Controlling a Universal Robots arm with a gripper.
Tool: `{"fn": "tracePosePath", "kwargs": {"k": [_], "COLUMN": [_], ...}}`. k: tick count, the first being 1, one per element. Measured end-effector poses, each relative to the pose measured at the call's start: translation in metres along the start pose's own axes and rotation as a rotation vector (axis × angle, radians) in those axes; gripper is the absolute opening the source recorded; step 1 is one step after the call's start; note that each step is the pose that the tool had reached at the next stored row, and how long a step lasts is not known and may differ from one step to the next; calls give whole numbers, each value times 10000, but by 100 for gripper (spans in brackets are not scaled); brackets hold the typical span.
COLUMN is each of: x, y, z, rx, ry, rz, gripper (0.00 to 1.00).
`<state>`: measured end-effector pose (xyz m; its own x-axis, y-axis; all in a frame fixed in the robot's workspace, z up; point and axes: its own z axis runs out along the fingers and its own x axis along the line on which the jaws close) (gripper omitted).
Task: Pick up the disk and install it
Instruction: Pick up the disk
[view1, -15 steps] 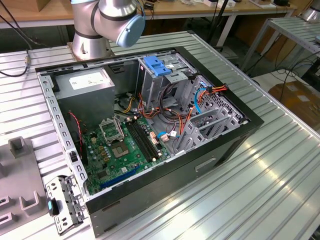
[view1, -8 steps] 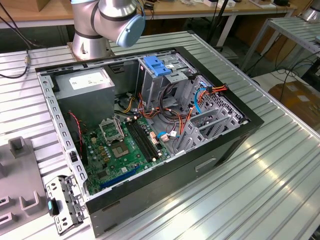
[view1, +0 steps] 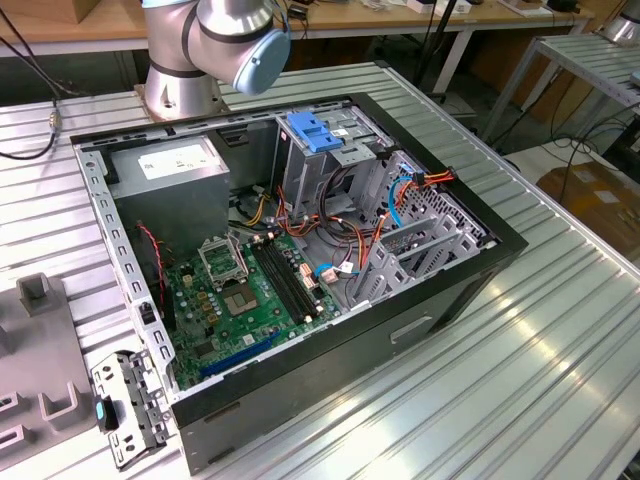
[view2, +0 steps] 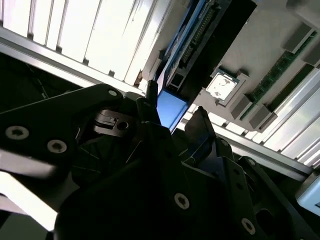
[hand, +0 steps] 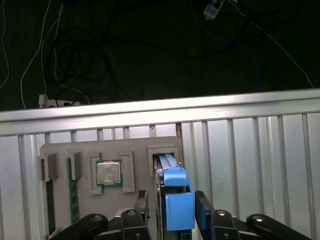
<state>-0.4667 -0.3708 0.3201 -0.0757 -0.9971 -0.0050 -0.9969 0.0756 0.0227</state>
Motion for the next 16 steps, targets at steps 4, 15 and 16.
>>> {"fn": "tracePosePath", "kwargs": {"k": [4,15,16], "x": [-2,-1,-1], "y": [4,8,8], "z": [62,171,179], "rx": [2,-10,-10], "ry": [-74,-253,-255], "rz": [-97,-116,-116], "gripper": [50,50,50]}}
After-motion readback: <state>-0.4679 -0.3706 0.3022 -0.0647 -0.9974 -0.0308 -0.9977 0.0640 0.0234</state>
